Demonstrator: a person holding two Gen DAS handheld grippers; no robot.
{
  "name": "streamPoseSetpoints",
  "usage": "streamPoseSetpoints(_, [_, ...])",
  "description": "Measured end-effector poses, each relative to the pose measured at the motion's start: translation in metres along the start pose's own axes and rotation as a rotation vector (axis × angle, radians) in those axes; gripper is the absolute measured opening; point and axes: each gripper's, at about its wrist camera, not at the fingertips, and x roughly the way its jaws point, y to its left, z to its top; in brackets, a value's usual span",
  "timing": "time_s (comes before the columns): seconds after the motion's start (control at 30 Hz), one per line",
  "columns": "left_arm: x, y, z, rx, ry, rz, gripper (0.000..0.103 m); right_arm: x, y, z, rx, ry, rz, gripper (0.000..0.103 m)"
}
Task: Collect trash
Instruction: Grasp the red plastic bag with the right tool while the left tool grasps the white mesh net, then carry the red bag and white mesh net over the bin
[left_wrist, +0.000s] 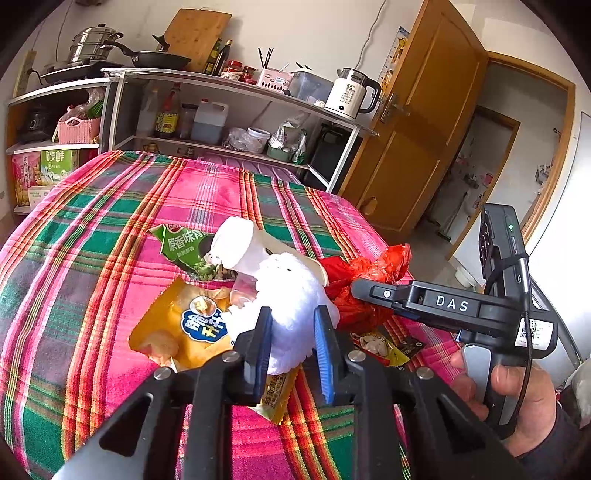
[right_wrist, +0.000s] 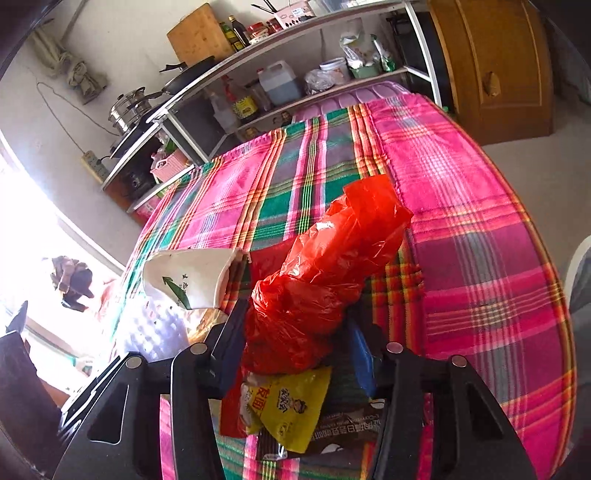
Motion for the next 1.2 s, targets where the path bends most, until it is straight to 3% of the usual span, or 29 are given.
streamPoseSetpoints(0.33, [-0.011, -0.019, 0.005, 0.03, -0.02, 0.001, 0.023, -0.049, -0.006, -0.009, -0.04, -0.071, 0.0, 0.051])
streamPoseSetpoints(0.63, [-0.008, -0.057, 0.001, 0.089, 0.0, -0.019, 0.023, -0.099, -0.032, -0.032, -0.046, -0.132, -0.065, 0.051])
streamPoseSetpoints(1.2, [0.016, -0.148, -0.01, 0.228, 0.068, -0.14, 0.023, -0.177, -0.107, -0.067, 0.046, -0.218, -0.209, 0.051])
